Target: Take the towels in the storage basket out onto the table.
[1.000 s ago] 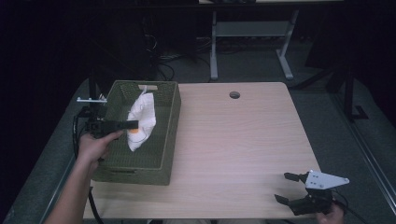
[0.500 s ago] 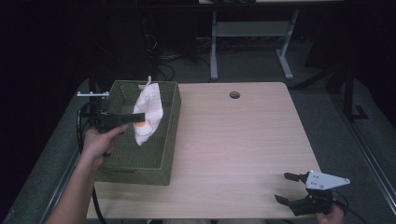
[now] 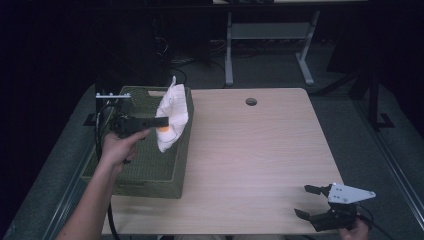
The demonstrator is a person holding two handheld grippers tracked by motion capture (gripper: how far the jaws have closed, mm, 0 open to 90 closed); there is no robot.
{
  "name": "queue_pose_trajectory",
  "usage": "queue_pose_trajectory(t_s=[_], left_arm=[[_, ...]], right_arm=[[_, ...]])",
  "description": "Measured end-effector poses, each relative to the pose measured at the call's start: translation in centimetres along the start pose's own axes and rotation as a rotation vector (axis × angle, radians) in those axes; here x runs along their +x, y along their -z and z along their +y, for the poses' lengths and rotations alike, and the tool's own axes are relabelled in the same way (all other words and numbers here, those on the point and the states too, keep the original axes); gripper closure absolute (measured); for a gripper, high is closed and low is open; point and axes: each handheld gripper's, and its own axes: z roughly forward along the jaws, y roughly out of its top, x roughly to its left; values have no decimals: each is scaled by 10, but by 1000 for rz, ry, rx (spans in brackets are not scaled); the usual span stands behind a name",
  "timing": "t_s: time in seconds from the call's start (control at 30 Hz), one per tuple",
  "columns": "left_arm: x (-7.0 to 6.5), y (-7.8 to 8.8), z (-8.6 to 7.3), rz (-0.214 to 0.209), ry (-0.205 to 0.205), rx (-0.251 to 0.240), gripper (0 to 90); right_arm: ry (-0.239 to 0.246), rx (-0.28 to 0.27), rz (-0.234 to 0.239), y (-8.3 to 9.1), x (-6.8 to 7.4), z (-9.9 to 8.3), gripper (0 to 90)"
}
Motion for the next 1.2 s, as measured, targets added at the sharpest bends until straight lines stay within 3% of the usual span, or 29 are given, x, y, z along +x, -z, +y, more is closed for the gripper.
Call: queue_pose_trajectory(t_s=[0.6, 1.2], left_arm=[[-24, -40, 2, -53, -63, 42, 747], [-34, -77, -4, -49, -64, 71, 747]], right_arm=[[-5, -6, 6, 1, 0, 0, 138], [-4, -14, 5, 2, 0, 0, 138]])
